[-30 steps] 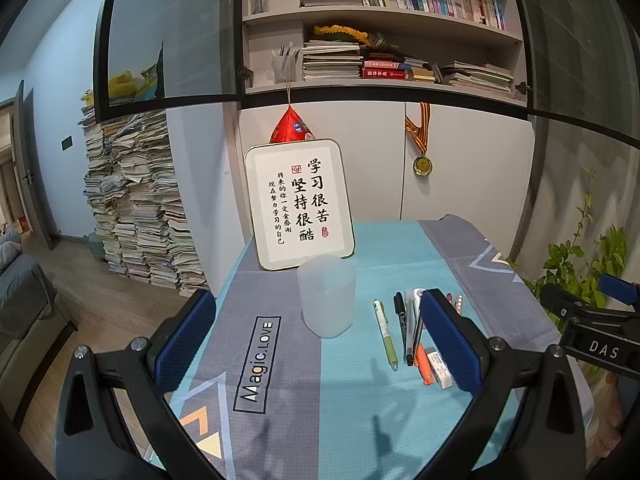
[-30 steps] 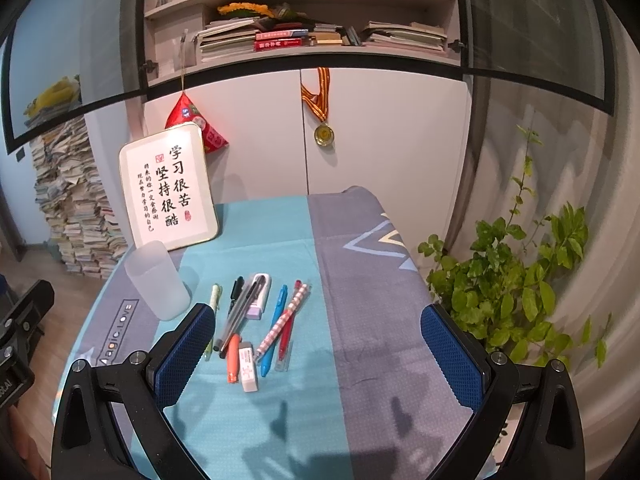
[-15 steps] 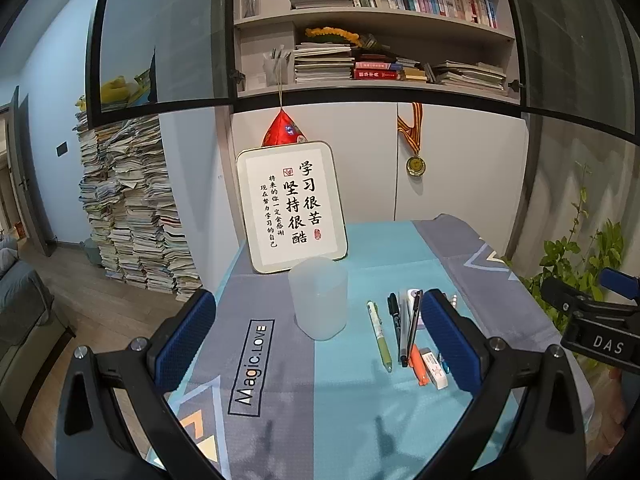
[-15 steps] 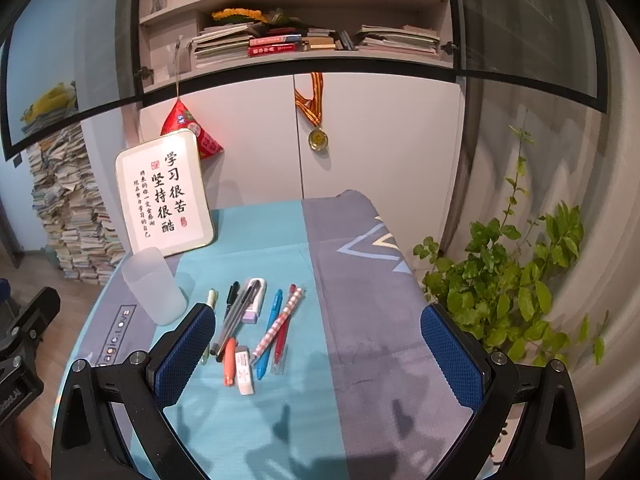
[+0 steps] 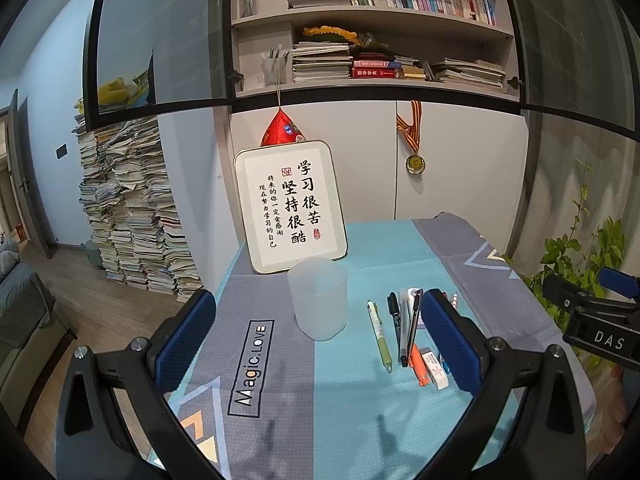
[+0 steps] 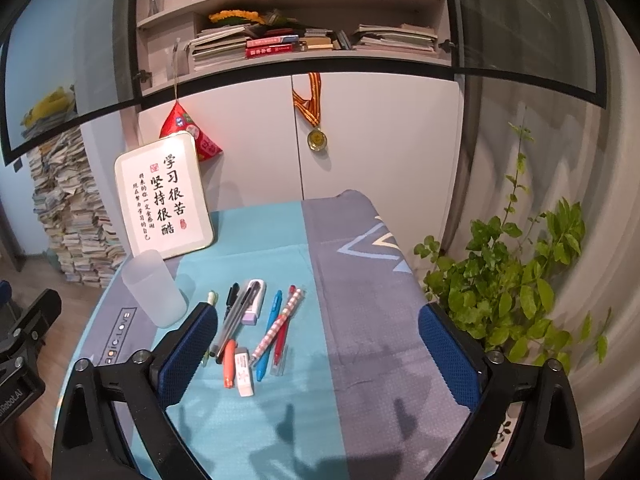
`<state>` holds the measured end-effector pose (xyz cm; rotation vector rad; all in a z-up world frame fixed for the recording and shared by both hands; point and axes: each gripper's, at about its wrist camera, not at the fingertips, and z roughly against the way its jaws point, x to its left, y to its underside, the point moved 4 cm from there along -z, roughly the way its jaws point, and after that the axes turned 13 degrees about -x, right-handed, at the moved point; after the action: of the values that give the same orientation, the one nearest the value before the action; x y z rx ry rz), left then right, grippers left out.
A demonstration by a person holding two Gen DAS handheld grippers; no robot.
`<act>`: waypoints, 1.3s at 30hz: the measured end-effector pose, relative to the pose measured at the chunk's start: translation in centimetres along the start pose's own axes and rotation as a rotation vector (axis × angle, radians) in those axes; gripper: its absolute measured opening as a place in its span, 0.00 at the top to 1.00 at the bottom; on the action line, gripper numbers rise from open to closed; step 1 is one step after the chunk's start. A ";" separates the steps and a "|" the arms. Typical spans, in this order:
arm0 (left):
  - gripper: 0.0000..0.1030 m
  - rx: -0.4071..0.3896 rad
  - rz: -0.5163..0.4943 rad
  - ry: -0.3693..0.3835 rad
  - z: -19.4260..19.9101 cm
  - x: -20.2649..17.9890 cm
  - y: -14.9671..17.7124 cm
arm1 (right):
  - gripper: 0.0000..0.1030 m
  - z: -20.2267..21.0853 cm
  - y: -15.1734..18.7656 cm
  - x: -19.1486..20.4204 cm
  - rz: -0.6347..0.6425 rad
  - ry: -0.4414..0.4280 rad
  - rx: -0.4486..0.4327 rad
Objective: Organize stationery
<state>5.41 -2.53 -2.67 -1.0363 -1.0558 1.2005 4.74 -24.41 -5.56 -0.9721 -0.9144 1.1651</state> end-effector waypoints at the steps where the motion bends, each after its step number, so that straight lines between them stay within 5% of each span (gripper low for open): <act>1: 0.01 0.001 0.000 -0.001 0.0 0.0 0.0 | 0.04 -0.1 0.0 0.0 -0.002 0.001 0.004; 13: 0.01 0.015 -0.004 -0.002 -0.5 -0.1 0.5 | 0.12 -0.8 0.3 0.0 -0.004 -0.007 0.020; 16: 0.01 0.023 -0.006 -0.006 -0.8 0.0 0.7 | 0.23 -1.3 0.6 -0.1 -0.024 -0.035 0.039; 21: 0.01 0.043 0.000 -0.017 -1.4 0.7 1.5 | 0.60 -3.6 1.4 -0.9 -0.108 -0.102 0.130; 39: 0.01 0.188 0.081 -0.032 -9.0 5.4 6.5 | 0.62 -14.7 5.9 1.9 -0.183 -0.118 0.433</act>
<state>13.30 2.96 -10.48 -0.9233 -0.9137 1.3584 17.02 -23.77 -15.73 -0.4644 -0.7806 1.2062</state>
